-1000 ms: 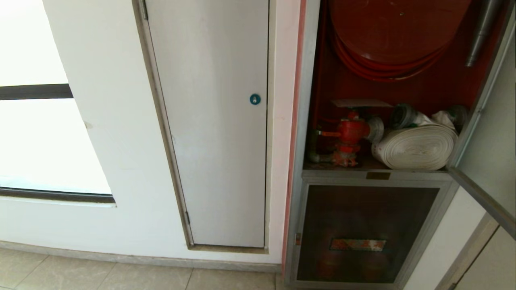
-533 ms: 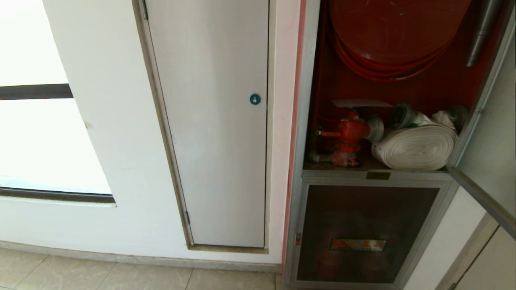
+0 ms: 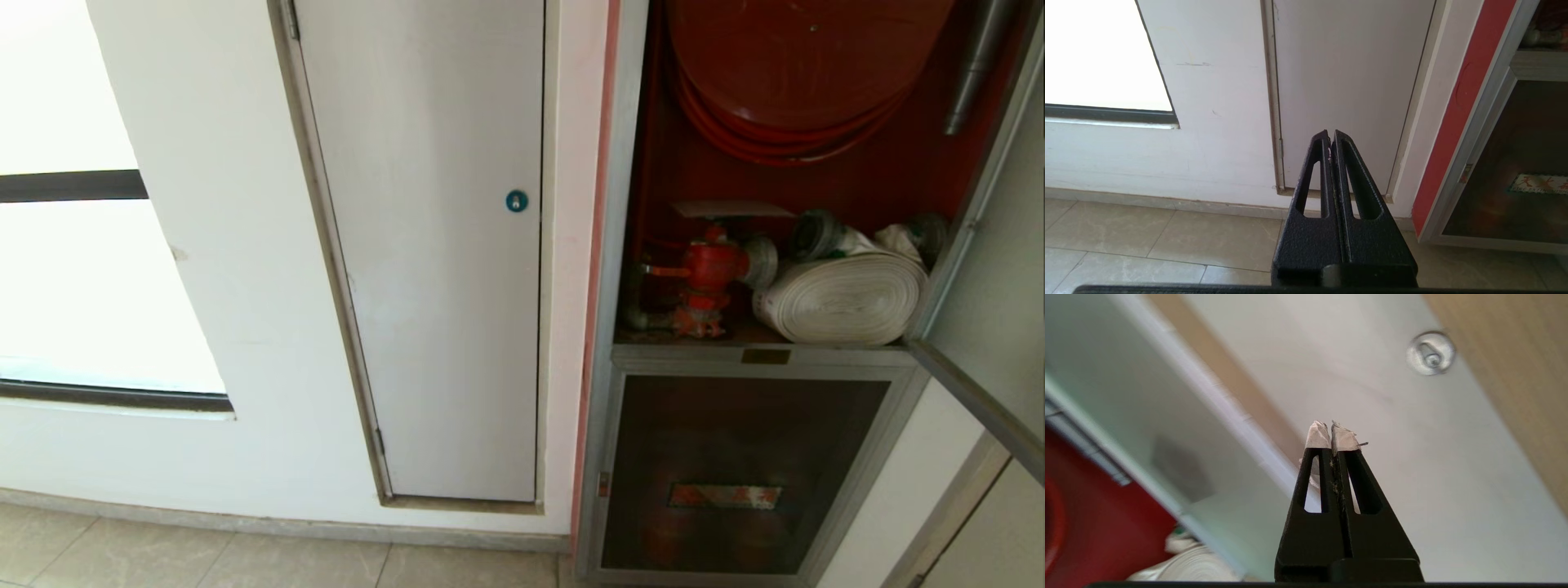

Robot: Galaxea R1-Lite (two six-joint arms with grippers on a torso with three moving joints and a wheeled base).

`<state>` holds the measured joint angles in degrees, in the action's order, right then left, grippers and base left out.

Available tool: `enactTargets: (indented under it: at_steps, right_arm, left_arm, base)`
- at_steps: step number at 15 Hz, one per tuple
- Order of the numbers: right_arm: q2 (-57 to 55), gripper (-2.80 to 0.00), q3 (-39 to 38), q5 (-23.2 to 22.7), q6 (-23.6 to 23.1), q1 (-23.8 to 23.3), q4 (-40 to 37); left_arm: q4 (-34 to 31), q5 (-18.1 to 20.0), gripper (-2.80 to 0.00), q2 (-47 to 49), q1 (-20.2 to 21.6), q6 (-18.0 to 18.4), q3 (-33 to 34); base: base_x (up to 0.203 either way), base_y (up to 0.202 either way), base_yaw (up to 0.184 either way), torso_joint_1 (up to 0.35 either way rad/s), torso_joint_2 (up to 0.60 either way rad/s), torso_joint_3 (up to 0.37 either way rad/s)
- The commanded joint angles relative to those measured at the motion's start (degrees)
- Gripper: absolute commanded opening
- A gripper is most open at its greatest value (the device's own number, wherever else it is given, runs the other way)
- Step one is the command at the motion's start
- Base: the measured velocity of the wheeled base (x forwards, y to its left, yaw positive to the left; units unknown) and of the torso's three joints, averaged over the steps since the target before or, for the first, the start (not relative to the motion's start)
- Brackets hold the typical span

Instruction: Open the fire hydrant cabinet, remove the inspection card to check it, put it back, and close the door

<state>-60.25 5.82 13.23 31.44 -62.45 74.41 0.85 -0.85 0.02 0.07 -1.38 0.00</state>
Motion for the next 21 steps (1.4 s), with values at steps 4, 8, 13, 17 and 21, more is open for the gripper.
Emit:
enactTargets:
  at_steps: [4, 8, 13, 17, 21]
  right_arm:
    - [-6.55, -2.8, 2.63, -2.44, 0.38, -4.69, 0.12]
    - [-9.15, -2.8, 5.43, -4.48, 0.29, -5.57, -0.54]
    - [-9.12, -2.8, 8.11, -11.33, -0.15, -5.49, -6.83]
    - [-8.99, -2.8, 8.72, -12.2, -0.24, -5.4, -7.97]
    - [-6.41, -2.8, 8.05, -12.87, -0.65, -5.17, -8.05]
  left_arm:
    - [0.03, -0.03, -2.8, -0.02, 0.01, -0.03, 0.0]
    - [0.03, -0.03, -2.8, -0.02, 0.01, -0.03, 0.0]
    - [0.03, -0.03, -2.8, -0.02, 0.01, -0.03, 0.0]
    - [0.03, -0.03, -2.8, -0.02, 0.01, -0.03, 0.0]
    - [0.03, -0.03, -2.8, -0.02, 0.01, -0.03, 0.0]
  base:
    - [0.0, 0.0, 0.0, 0.0, 0.0, 0.0]
    - [0.0, 0.0, 0.0, 0.0, 0.0, 0.0]
    - [0.0, 0.0, 0.0, 0.0, 0.0, 0.0]
    - [0.0, 0.0, 0.0, 0.0, 0.0, 0.0]
    - [0.0, 0.0, 0.0, 0.0, 0.0, 0.0]
